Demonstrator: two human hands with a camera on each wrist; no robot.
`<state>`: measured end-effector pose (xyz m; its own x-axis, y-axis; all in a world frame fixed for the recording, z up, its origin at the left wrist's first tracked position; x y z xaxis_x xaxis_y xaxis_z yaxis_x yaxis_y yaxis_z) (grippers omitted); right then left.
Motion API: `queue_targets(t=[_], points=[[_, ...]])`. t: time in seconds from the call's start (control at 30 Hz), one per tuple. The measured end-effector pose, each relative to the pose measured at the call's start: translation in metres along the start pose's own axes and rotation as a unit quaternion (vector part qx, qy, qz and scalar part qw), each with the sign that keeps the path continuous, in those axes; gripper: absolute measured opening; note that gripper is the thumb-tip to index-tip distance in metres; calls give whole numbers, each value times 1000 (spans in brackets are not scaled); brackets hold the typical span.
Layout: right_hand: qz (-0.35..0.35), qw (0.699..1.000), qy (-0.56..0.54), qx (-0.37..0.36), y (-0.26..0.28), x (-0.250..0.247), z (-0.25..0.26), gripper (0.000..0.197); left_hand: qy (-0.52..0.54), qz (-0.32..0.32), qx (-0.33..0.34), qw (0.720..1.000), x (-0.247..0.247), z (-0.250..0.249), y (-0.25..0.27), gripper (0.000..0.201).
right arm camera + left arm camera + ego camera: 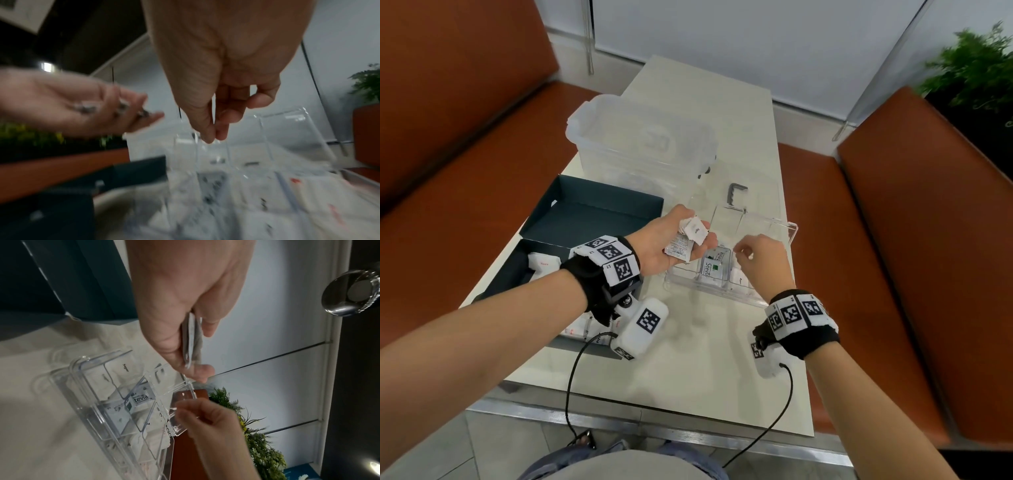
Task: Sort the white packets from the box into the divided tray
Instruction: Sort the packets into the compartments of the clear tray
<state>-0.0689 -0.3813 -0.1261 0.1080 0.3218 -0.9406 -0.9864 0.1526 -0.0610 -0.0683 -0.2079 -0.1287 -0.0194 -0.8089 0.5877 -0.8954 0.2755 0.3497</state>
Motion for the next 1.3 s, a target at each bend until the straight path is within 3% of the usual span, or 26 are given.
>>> queue_targets(t=[0.13, 0.33, 0.47, 0.6, 0.67, 0.8, 0.97, 1.07, 1.3], points=[[-2, 985, -173, 19, 4, -27, 20, 15, 0, 2, 9, 1000, 3, 0, 2, 22], [116, 929, -343, 79, 5, -29, 32, 23, -74, 3, 75, 994, 8, 1, 4, 22], [91, 902, -402, 130, 3, -30, 17, 17, -67, -5, 75, 995, 9, 1, 9, 25], [102, 831, -515, 186, 5, -31, 5, 15, -72, -8, 92, 993, 7, -2, 12, 27], [129, 811, -540, 184, 7, -31, 6, 12, -94, -7, 108, 990, 6, -2, 13, 30], [155, 816, -527, 178, 12, -26, 13, 17, -109, -7, 129, 986, 6, -2, 12, 31], [170, 761, -585, 222, 18, -11, 21, 20, -88, 1, 136, 987, 8, 3, 14, 31], [155, 760, -585, 238, 20, -7, 24, 15, -81, 0, 123, 989, 8, 6, 13, 31], [113, 812, -533, 207, 8, -24, 12, 6, -62, 0, 94, 994, 3, 3, 13, 33]])
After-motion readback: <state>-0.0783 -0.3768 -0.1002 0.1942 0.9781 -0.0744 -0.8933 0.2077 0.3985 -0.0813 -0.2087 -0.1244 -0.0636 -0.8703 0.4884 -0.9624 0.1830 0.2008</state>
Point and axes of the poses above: each hand's wrist, its own y-axis away from the middle knuckle, its own x-axis out of the palm, z = x × y, the point moved 5 cm from there along -y, towards the middle knuckle, and after that the axes turned 13 degrees about x, right-handed, at the moved point
